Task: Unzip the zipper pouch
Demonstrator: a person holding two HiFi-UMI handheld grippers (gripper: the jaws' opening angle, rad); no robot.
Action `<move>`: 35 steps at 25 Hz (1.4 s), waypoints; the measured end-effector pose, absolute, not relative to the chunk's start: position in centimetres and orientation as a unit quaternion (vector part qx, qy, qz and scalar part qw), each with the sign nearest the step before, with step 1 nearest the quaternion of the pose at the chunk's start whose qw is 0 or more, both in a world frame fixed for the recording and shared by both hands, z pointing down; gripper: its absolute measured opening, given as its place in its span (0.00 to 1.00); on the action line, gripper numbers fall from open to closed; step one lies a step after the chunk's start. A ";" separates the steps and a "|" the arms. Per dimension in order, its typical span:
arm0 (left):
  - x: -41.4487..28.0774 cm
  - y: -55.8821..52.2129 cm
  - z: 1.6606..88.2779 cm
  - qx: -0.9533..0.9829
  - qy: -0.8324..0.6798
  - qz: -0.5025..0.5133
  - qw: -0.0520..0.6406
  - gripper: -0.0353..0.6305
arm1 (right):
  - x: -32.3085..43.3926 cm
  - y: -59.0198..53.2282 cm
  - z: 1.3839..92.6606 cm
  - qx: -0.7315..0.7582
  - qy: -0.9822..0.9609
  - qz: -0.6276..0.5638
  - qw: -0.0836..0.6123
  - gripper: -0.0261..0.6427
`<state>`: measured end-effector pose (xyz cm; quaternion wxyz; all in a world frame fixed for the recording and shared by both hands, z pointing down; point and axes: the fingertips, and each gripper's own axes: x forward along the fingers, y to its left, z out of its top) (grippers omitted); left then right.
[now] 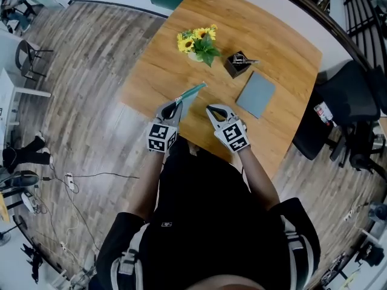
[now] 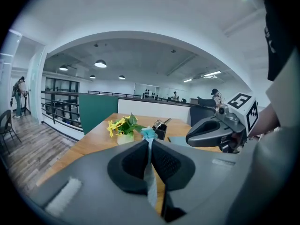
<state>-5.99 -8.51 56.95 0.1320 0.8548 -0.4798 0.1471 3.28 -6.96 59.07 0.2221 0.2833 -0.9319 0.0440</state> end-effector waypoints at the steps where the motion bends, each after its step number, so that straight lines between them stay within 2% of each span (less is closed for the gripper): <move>1: -5.9 -8.4 56.9 0.855 -0.480 0.155 0.122 0.06 | 3.2 -6.9 58.9 0.282 -0.933 0.042 0.221 0.04; 10: -3.5 -7.6 56.4 0.858 -0.463 0.216 0.044 0.07 | 2.3 -6.2 55.7 0.274 -0.942 0.023 0.195 0.05; 19: -1.7 -7.2 56.4 0.860 -0.451 0.238 0.019 0.07 | 0.3 -6.1 53.4 0.263 -0.948 0.000 0.181 0.07; 26: -0.6 -6.7 56.5 0.860 -0.442 0.256 -0.010 0.07 | -1.4 -5.5 52.3 0.240 -0.951 -0.030 0.193 0.17; 35: 0.5 -6.2 56.7 0.861 -0.430 0.268 -0.035 0.07 | -1.4 -5.9 52.4 0.245 -0.946 -0.044 0.207 0.16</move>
